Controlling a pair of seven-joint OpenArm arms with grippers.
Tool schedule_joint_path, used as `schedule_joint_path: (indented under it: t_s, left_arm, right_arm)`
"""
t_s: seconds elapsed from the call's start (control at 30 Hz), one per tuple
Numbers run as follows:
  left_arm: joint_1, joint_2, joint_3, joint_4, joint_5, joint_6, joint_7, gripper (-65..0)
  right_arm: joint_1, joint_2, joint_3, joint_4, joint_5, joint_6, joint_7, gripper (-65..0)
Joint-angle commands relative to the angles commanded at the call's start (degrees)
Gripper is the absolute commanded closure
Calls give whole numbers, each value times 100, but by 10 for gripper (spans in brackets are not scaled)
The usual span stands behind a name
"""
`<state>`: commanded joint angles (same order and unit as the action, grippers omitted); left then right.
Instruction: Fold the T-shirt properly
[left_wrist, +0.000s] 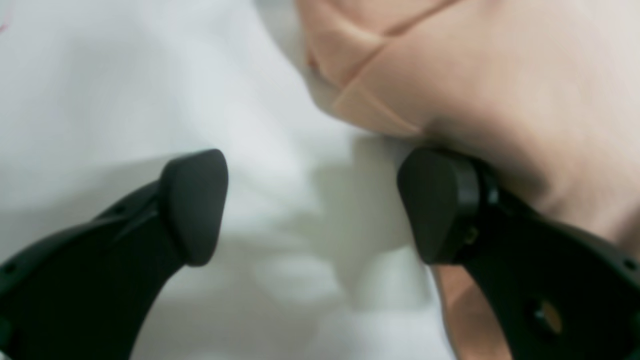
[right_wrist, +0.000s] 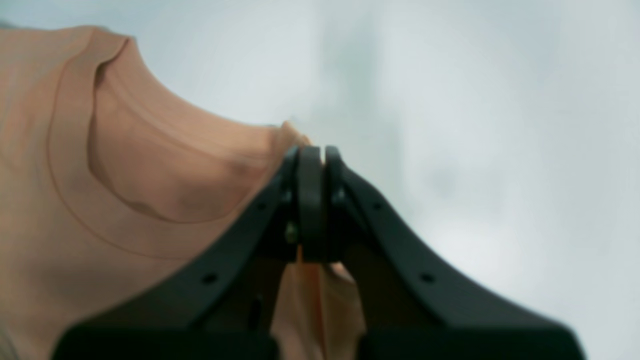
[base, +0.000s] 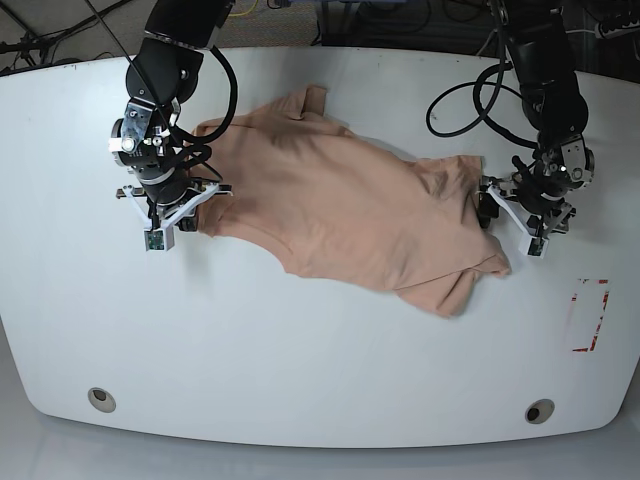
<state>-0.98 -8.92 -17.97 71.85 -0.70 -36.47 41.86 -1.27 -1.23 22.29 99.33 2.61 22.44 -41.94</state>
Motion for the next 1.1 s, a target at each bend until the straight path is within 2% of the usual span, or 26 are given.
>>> schedule_joint_path:
  t_s: [0.03, 0.07, 0.73, 0.87, 1.0, 1.1]
  left_arm:
    - [21, 6, -18, -10, 16, -229, 33, -513]
    - [42, 12, -36, -20, 33, -353, 66, -511]
    - [162, 159, -135, 338, 95, -353, -166, -519]
    - [241, 230, -238, 717, 24, -353, -163, -516]
    - [350, 237, -246, 907, 51, -353, -225, -499]
    - [437, 230, -240, 1039, 72, -353, -292, -459]
  right_arm:
    - [-15, -14, -5, 11, 3, 0, 2, 0]
    - [-29, -28, -11, 22, 6, 0, 4, 0]
    - [-90, -45, 2, 117, 3, -13, 7, 0]
    - [-77, -25, -2, 187, -10, -9, -16, 0]
    - [-78, -24, 3, 231, -16, -6, -19, 0]
    - [-77, -14, 0, 279, -12, -3, -24, 0]
